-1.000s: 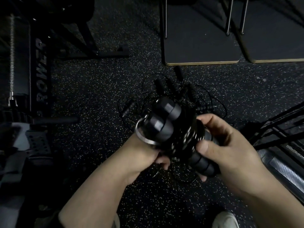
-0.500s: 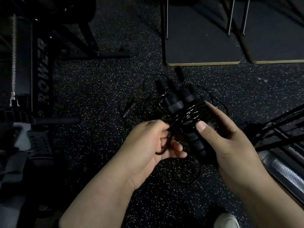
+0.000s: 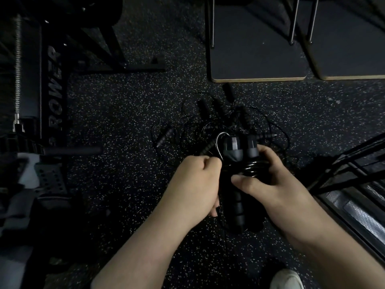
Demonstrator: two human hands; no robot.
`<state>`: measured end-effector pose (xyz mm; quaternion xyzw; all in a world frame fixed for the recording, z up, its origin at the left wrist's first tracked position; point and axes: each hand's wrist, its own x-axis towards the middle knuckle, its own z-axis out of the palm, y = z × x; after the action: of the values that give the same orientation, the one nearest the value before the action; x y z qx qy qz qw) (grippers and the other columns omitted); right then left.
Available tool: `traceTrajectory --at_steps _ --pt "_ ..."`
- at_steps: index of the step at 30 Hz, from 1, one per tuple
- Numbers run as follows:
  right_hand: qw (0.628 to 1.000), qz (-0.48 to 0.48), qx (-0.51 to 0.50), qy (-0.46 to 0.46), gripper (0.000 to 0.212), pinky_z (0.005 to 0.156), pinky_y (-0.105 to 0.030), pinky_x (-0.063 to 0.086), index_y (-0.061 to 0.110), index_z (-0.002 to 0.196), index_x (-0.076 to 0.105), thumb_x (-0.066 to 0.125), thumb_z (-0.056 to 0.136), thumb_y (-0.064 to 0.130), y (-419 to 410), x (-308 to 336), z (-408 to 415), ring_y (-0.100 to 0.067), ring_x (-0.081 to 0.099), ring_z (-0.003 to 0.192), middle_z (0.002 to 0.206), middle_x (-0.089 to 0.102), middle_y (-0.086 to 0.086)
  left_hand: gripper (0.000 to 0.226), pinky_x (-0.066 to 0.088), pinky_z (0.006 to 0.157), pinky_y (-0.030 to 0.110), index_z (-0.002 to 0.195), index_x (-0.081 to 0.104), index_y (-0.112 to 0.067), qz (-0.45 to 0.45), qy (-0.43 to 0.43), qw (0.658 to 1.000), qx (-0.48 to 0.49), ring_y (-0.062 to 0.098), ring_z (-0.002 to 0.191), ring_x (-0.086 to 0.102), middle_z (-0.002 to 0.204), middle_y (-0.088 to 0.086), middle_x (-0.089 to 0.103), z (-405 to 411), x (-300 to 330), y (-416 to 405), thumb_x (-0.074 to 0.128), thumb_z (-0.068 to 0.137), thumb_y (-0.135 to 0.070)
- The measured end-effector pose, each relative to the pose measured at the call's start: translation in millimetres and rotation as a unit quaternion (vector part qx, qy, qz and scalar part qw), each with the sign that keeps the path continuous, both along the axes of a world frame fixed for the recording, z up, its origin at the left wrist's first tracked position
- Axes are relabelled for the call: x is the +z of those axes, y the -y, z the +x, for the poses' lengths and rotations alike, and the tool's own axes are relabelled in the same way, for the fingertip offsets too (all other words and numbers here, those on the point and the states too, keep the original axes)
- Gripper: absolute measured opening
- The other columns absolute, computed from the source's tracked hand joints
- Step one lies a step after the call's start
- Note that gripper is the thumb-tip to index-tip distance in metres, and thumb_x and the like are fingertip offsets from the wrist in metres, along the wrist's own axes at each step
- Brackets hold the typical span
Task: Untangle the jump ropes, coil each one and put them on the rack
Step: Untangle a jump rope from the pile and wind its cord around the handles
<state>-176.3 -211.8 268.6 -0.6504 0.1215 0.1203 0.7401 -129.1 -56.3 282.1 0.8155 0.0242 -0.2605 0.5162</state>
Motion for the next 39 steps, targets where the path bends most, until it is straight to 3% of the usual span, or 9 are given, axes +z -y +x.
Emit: traceTrajectory --at_steps 5,11,20,27,32,33,37,38,39 --pt "0.997 -0.021 -0.07 0.002 0.055 0.067 -0.04 0.058 0.046 0.125 0.057 0.076 0.085 0.013 1 -7 2 -0.025 0.074 0.08 0.091 0.078 -0.008 0.02 0.061 0.078 0.059 0.103 0.069 -0.025 -0.095 -0.031 0.994 0.044 0.025 0.062 0.07 0.075 0.011 0.075 0 -6 2 0.049 0.102 -0.03" --pt "0.987 0.105 -0.116 -0.021 0.048 0.053 -0.032 0.054 0.025 0.117 0.066 0.073 0.07 0.026 12 -5 7 -0.018 0.069 0.066 0.082 0.071 -0.006 0.067 0.044 0.106 0.016 0.151 0.039 -0.043 -0.144 0.022 0.983 -0.113 -0.013 0.125 0.053 0.137 -0.025 0.059 -4 -16 -3 0.057 0.089 -0.06" --pt "0.99 0.117 -0.054 -0.055 0.044 0.051 -0.03 0.052 0.028 0.111 0.072 0.079 0.068 0.019 8 -8 2 -0.017 0.066 0.074 0.087 0.071 -0.003 0.044 0.051 0.083 0.014 0.1 0.073 -0.019 -0.093 0.265 0.96 0.014 0.007 0.096 0.067 0.1 -0.014 0.065 0 -15 1 0.054 0.087 -0.056" --pt "0.984 0.172 0.004 -0.04 0.044 0.055 -0.032 0.053 0.031 0.108 0.075 0.071 0.065 0.027 3 0 4 -0.016 0.066 0.072 0.081 0.07 0.001 0.012 0.052 0.074 0.013 0.087 0.075 -0.043 -0.187 0.202 0.956 0.104 -0.006 0.079 0.069 0.081 -0.022 0.075 -2 -6 2 0.066 0.079 -0.041" --pt "0.976 0.21 -0.045 -0.032 0.106 0.063 -0.028 0.059 0.003 0.116 0.064 0.1 0.023 0.04 5 -15 10 -0.022 0.074 0.079 0.084 0.076 -0.01 0.028 0.053 0.079 0.011 0.109 0.075 -0.03 -0.185 0.232 0.95 0.097 0.014 0.111 0.068 0.116 -0.012 0.07 -5 -4 2 0.061 0.087 -0.04" --pt "0.971 0.229 -0.043 -0.055 0.107 0.067 -0.034 0.061 0.003 0.126 0.064 0.101 0.032 0.042 3 -13 11 -0.027 0.075 0.084 0.096 0.075 -0.016 0.04 0.045 0.083 0.039 0.116 0.075 -0.019 -0.16 0.248 0.953 0.074 0.02 0.115 0.06 0.119 -0.013 0.062 -8 -3 3 0.055 0.09 -0.042" --pt "0.951 0.288 -0.044 -0.105 0.086 0.053 -0.037 0.059 0.007 0.111 0.074 0.097 0.035 0.041 5 -12 -4 -0.031 0.072 0.066 0.09 0.071 -0.022 0.072 0.046 0.081 0.031 0.124 0.062 0.004 -0.153 0.217 0.963 0.034 0.006 0.116 0.025 0.126 -0.015 0.041 -10 0 4 0.037 0.092 -0.055" --pt "0.948 0.296 -0.042 -0.107 0.083 0.054 -0.037 0.059 0.008 0.104 0.077 0.098 0.032 0.043 6 -9 -7 -0.03 0.07 0.064 0.087 0.071 -0.022 0.069 0.046 0.079 0.029 0.12 0.059 0.007 -0.162 0.205 0.965 0.032 0.011 0.075 0.045 0.073 -0.013 0.046 -8 1 4 0.036 0.094 -0.053" --pt "0.945 0.307 -0.042 -0.106 0.08 0.055 -0.037 0.06 0.009 0.099 0.078 0.098 0.03 0.045 6 -8 -7 -0.03 0.07 0.064 0.086 0.07 -0.022 0.068 0.045 0.083 0.03 0.119 0.055 0.011 -0.169 0.194 0.966 0.032 0.017 0.093 0.057 0.094 0.006 0.059 -7 0 2 0.036 0.095 -0.051"
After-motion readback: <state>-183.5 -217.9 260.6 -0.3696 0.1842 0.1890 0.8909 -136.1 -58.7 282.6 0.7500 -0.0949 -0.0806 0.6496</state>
